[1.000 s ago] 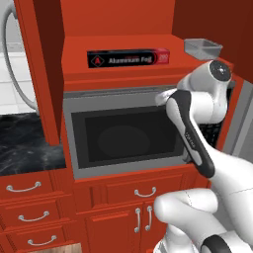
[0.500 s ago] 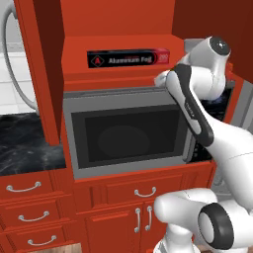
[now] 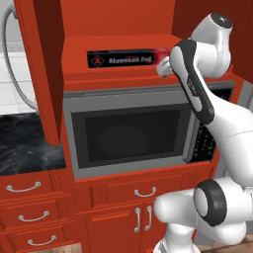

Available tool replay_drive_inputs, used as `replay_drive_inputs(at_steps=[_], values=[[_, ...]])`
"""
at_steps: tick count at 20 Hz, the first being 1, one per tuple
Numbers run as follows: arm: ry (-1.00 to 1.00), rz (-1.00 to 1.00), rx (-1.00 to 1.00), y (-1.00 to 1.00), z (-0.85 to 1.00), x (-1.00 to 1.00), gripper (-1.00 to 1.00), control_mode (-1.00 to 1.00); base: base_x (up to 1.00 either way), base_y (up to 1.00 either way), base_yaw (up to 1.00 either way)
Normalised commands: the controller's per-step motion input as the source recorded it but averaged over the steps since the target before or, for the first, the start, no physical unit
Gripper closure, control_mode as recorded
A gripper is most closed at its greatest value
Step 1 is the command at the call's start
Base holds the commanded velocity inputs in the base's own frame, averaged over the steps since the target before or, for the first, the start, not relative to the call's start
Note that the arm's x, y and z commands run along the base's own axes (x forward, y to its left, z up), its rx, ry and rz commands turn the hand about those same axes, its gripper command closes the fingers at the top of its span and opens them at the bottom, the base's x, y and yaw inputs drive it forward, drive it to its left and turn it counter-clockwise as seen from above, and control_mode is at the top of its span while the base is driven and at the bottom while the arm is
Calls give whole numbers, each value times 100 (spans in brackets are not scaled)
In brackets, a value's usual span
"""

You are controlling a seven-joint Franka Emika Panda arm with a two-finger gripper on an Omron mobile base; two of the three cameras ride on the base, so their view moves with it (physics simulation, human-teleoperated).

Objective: Retrieve the tupperware and aluminum foil from the cabinet and place them on the dining counter near the plate with lemon wedge and potato to prepare for storing leftovers.

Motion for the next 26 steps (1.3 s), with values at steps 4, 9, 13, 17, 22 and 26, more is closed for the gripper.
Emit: replay_drive_inputs(at_steps=[4,9,13,17,22,26], values=[[-11,6,-3,1,18,5,-100,-100,0,0,0],[-14,7,-7,2,19,0,-100,-100,0,0,0],[-14,5,-5,0,12,3,-100,-100,0,0,0],[1,2,0,-7,7,14,-100,-100,0,0,0],[1,3,1,-21,0,25,-100,-100,0,0,0],[0,12,1,-7,0,41,-100,-100,0,0,0]])
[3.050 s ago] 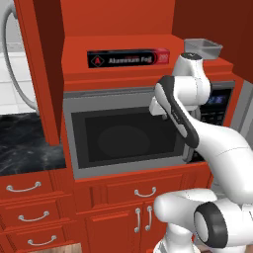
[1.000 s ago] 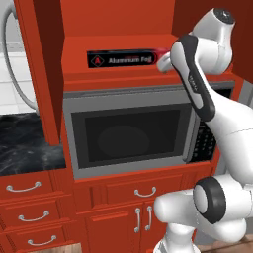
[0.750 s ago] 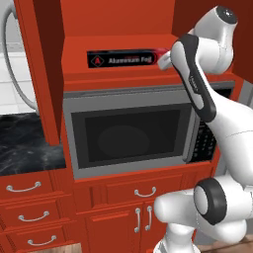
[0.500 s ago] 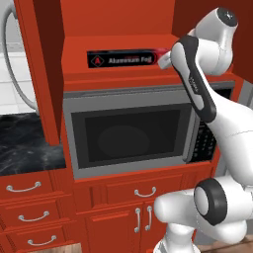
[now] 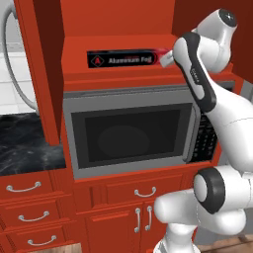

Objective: Retrieve the tupperware and aluminum foil from the cabinet and place them on the dining counter near the plate with lemon wedge and potato to prepare for storing leftovers.

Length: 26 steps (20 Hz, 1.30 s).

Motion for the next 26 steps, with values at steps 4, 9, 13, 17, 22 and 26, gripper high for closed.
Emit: replay_drive_inputs(at_steps=[4,9,13,17,22,26], values=[[0,16,0,0,0,43,-100,-100,0,0,0],[0,17,0,0,0,34,-100,-100,0,0,0],[0,15,0,0,3,29,-100,-100,0,0,0],[0,12,-1,0,8,29,-100,-100,0,0,0],[0,13,-4,1,5,23,-100,-100,0,0,0],[0,18,-6,10,1,6,-100,-100,0,0,0]])
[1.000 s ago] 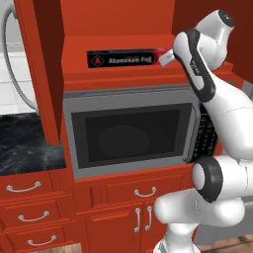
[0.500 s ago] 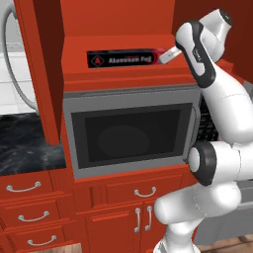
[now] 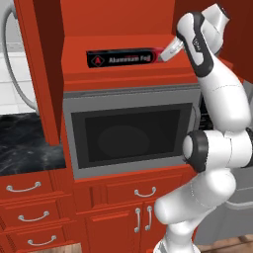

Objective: Retrieve the tupperware and aluminum foil from the cabinet and place them on the dining counter near the plate with lemon wedge and potato to prepare for storing leftovers.

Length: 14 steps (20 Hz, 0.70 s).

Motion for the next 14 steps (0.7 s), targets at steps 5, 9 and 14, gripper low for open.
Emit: replay_drive_inputs(at_steps=[5,9,14], values=[[0,20,-4,12,0,2,-100,-100,0,0,0],[-2,24,0,8,0,14,-100,-100,0,0,0],[0,22,0,12,0,15,-100,-100,0,0,0]])
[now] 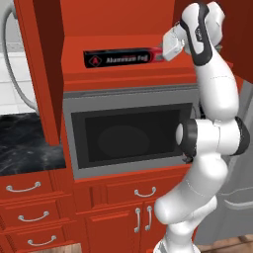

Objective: Retrieve the tupperware and aluminum foil from the cabinet and place them on the dining counter near the plate with lemon wedge and potato to prepare for storing leftovers.

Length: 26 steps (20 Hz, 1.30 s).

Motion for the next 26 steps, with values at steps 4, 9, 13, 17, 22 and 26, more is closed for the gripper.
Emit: replay_drive_inputs(at_steps=[4,9,13,17,22,26], values=[[0,18,0,5,-1,26,-100,-100,0,0,0],[0,12,0,8,-10,33,-100,-100,0,0,0],[0,10,-1,20,-54,20,-100,-100,0,0,0],[0,8,-2,26,-82,8,100,-100,0,0,0],[-2,7,-1,15,-68,0,100,-100,0,0,0],[-10,1,0,0,-52,-14,100,-100,0,0,0]])
